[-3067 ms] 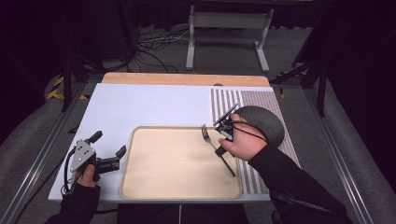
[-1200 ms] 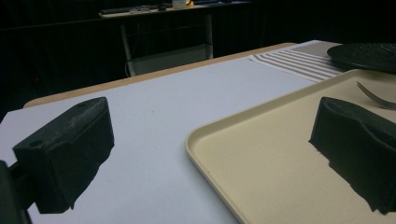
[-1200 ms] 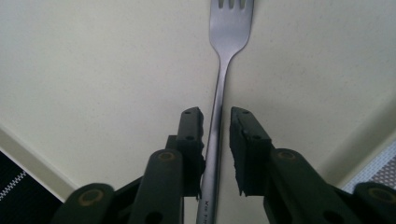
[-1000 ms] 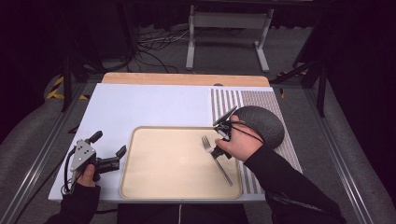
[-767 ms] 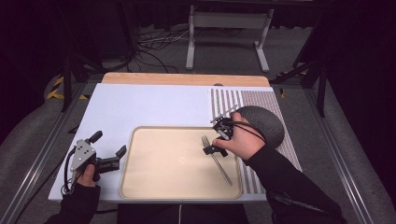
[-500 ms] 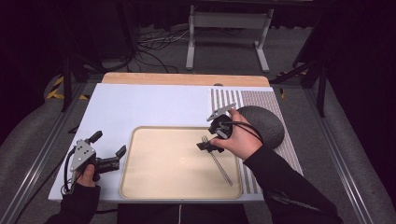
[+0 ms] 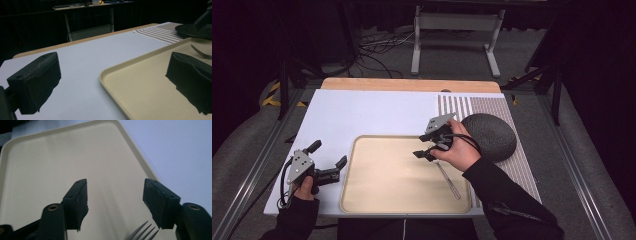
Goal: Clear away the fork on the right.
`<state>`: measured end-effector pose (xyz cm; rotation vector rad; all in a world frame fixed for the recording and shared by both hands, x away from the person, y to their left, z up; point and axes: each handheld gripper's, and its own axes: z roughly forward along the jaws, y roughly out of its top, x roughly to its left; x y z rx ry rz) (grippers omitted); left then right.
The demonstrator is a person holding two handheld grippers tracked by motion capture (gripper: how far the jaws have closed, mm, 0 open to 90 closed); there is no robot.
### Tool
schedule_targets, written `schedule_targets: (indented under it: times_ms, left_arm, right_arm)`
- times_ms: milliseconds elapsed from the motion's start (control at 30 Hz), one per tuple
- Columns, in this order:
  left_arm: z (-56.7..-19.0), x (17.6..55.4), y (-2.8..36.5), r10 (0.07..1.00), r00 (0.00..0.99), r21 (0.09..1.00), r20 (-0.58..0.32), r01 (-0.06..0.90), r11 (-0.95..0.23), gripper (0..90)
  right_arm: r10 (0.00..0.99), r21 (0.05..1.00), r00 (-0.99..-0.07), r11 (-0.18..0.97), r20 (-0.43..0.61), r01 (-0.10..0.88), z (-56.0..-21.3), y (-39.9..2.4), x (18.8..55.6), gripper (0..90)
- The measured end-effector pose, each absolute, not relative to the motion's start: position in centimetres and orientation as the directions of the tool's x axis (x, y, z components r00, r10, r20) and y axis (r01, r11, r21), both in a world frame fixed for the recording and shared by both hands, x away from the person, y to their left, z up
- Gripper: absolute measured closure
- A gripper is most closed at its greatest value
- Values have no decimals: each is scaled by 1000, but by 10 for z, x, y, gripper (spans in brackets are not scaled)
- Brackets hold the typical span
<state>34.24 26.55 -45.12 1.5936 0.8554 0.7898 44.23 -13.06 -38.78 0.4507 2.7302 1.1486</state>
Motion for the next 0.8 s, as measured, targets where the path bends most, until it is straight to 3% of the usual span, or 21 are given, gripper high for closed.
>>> schedule_targets:
  times_ms: [333, 533, 800]
  left_arm:
    - [-451, 343, 266, 855, 517, 984, 52, 122, -133, 2]
    - [-451, 343, 266, 855, 517, 983, 51, 123, -133, 2]
    - [-452, 343, 265, 855, 517, 984, 49, 124, -131, 2]
  right_arm:
    - [213, 665, -965, 744, -154, 58, -402, -134, 458, 767]
    - [158, 624, -973, 781, -171, 17, -412, -134, 463, 897]
    - [135, 576, -973, 817, -189, 2, -422, -132, 465, 900]
